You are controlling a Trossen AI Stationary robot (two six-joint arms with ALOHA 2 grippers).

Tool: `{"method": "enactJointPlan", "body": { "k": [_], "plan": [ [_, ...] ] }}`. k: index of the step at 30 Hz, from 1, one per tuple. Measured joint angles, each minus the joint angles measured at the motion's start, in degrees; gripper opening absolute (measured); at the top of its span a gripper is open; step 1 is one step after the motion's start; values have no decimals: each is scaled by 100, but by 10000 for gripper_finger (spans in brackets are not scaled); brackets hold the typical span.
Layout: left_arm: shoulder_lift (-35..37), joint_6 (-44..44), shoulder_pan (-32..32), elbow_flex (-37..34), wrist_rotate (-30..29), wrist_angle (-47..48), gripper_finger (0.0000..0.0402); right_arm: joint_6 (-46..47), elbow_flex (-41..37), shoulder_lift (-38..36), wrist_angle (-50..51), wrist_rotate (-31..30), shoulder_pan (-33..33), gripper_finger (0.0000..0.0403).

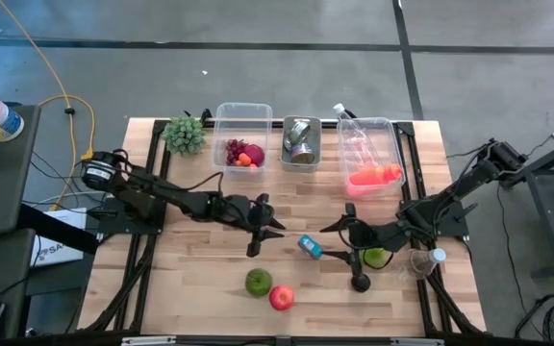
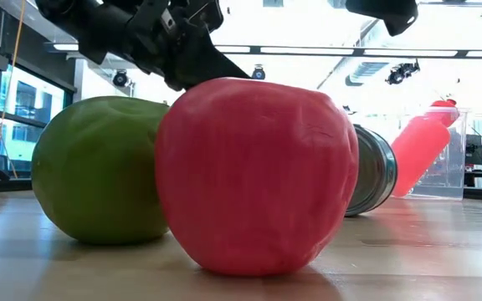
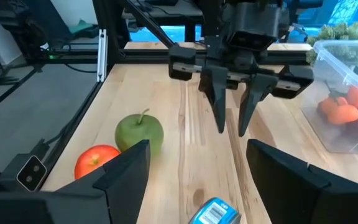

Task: Pick & Place Food Item
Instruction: Put the light blue tuna can into the white bin

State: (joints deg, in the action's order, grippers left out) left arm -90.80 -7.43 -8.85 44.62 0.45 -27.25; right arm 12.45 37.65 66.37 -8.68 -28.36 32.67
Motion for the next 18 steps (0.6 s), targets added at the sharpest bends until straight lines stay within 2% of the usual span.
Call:
{"method": "enactJointPlan", "body": {
  "k": [8,11,14,18],
  "plan": [
    [0,-95,11,0,-20,-92,99,292,0,27,206,62,0,258],
    [0,233,8,0,-18,-124,108,289,0,79,216,139,0,258],
    [0,381,-38,0,-20,-122,137,288,0,162,194,149,-2,258],
    [-2,483,-83,0,-17,-126,200,277,0,304,212,151,-2,258]
  ]
}}
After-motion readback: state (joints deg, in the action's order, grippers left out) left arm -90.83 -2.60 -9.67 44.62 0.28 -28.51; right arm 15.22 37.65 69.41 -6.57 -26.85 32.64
